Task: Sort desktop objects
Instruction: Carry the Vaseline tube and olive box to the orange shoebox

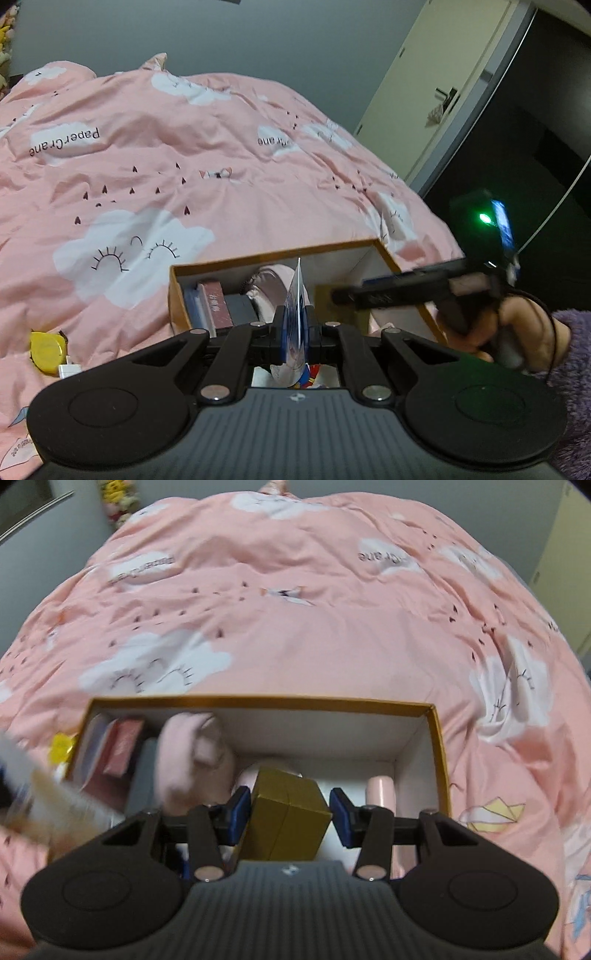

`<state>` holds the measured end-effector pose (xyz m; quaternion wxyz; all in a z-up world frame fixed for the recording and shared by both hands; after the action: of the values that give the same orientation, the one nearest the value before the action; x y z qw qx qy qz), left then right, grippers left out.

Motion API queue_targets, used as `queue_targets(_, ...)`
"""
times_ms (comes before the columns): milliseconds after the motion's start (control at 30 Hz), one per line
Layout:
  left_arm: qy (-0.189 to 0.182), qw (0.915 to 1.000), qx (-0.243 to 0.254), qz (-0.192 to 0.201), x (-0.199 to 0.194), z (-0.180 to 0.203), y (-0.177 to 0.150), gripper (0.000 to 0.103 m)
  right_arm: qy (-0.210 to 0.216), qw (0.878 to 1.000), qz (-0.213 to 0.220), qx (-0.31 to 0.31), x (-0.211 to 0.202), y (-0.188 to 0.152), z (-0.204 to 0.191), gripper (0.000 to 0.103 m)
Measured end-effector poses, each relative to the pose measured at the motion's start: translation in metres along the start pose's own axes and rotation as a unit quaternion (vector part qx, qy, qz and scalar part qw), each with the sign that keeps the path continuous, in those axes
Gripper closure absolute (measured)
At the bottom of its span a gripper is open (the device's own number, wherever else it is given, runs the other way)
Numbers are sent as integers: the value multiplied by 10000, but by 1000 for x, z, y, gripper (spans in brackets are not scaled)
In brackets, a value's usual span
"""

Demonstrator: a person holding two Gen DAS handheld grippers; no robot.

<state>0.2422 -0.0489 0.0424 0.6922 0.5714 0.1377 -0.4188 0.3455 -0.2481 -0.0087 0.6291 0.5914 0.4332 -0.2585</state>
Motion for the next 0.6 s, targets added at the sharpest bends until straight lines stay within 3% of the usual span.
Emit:
queue_targets(167, 50, 9999, 74, -140, 12, 3, 0, 95, 7, 9996, 274, -14, 21, 1, -9, 54)
queue_targets(300, 21, 9997, 124, -222, 18, 6, 0, 95, -91, 9976, 508, -455, 25, -11, -18, 54)
queue_targets(433, 26, 9995, 138, -269, 23, 6, -2, 95, -39, 9956, 380, -855, 21, -23, -23, 54)
queue_targets(500, 13, 9995, 108, -297, 25, 6, -3, 95, 145, 9960, 113, -875, 24, -31, -22, 56)
queue_targets(600, 12, 9995, 76, -312, 26, 5, -5, 95, 34, 9953, 77, -961, 29, -38, -22, 56)
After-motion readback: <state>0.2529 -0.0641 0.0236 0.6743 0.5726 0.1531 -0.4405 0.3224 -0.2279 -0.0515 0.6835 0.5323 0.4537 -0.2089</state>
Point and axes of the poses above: each gripper's, at about its wrist camera, not at the fingertips, and x roughly the way its jaws point, z to its right, y to its top, the point moved 1 cm from there along x, roughly the way its jaws point, and after that the axes turned 4 degrees about x, right-handed, at the moved point
